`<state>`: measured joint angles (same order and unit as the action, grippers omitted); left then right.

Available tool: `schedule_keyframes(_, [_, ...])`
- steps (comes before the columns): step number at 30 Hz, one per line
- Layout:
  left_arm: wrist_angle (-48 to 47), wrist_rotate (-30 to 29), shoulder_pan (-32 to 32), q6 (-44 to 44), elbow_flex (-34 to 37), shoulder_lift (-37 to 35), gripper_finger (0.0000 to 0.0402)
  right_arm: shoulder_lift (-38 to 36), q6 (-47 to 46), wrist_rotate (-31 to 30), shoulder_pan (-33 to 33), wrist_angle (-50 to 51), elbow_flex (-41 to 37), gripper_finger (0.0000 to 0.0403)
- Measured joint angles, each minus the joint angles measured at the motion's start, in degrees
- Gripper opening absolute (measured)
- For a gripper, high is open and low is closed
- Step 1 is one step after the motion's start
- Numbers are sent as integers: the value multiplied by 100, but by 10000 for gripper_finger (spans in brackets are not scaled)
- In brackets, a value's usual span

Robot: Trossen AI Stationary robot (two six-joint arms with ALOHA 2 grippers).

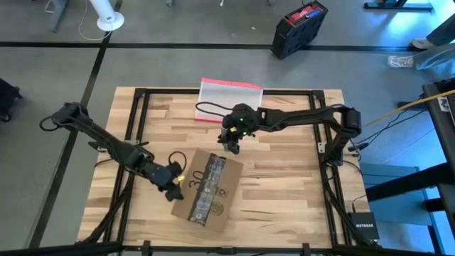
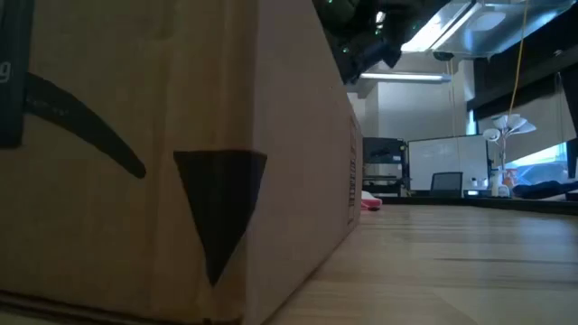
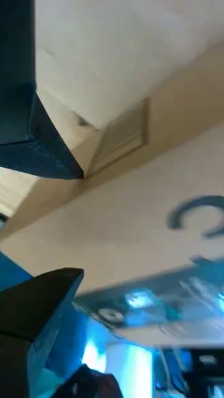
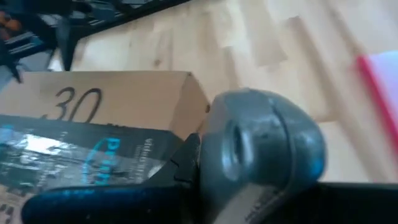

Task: Unpack boxes
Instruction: Open the cardboard box using the gray cutter

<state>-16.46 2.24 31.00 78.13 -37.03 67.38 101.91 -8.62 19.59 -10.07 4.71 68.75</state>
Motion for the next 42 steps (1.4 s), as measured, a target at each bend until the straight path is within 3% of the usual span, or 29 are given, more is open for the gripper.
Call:
schedule_keyframes(9, [1766,468,707,294,2,342,235,417,-24,453,355,-321,-2,65])
schedule_keyframes(16, [1999,509,880,546,2,363,235,424,-160,630,372,-574,-2,65])
schedule_keyframes(28, [1988,748,945,579,2,320,235,428,-365,695,511,-1066,-2,65])
schedule_keyframes(35, [1332,813,936,560,2,58,235,625,-747,691,717,-1413,-7,65])
schedule_keyframes(42, [404,695,759,321,0,-464,235,301,-663,134,577,-1336,-7,65])
